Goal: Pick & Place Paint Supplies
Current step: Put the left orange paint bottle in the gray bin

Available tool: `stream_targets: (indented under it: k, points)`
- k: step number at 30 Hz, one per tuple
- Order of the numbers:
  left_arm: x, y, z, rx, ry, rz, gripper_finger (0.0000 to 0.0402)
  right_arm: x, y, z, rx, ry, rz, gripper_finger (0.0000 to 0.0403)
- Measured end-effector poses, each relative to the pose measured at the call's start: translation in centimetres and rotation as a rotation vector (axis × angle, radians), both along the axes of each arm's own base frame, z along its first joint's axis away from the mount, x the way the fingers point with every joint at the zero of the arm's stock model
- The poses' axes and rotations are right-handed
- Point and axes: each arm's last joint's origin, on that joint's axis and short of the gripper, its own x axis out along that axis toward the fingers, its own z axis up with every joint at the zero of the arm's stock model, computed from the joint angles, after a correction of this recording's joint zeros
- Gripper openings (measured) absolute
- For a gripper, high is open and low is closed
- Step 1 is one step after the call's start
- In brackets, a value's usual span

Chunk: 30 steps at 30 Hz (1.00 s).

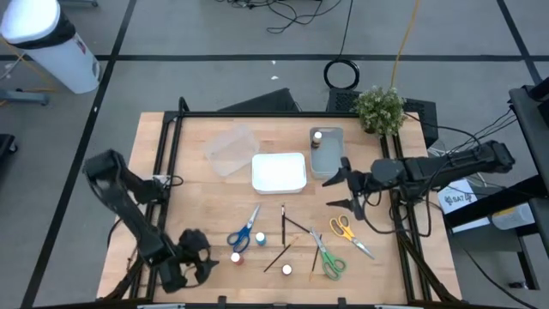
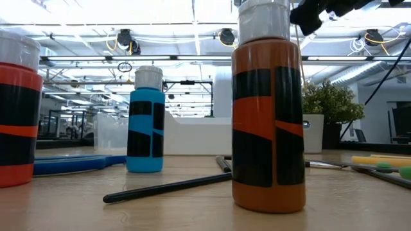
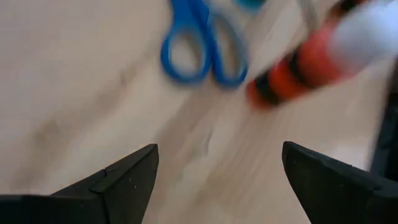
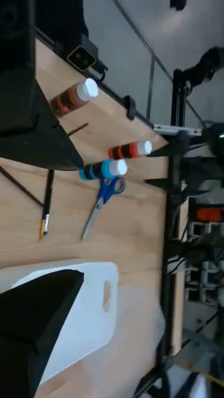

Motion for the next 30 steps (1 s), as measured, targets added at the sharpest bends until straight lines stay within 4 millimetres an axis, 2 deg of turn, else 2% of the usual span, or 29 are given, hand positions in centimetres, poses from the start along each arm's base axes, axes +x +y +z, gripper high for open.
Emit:
stream_targets:
  k: [3,6,9,15,22,30]
  points:
    - [0.2,-1.0,-2.6,0.021,0.024,-0.016,0.0349,0.0,0.5,0.2,-0.009,-0.024,0.030,0.0258]
    - [0.5,-2.1,-4.1,0.054,-0.055,0.003,0.0349,-0.1,1.0,0.2,-0.003,-0.028,0.058,0.0258]
    - [0.6,-2.9,-4.7,0.132,-0.134,-0.014,0.0349,-0.3,1.6,0.4,0.018,-0.038,0.083,0.0258]
    - [1.0,-4.3,-5.0,0.326,-0.183,-0.174,0.0349,-0.3,3.2,0.5,0.054,-0.059,0.149,0.0258]
    - [1.9,-3.5,-7.0,0.490,-0.257,-0.118,0.0349,0.6,4.8,0.4,0.068,-0.109,0.204,0.0258]
    - [2.8,-3.9,-8.2,0.531,-0.355,-0.093,0.0349,1.9,5.8,-0.6,0.071,-0.093,0.220,0.0258]
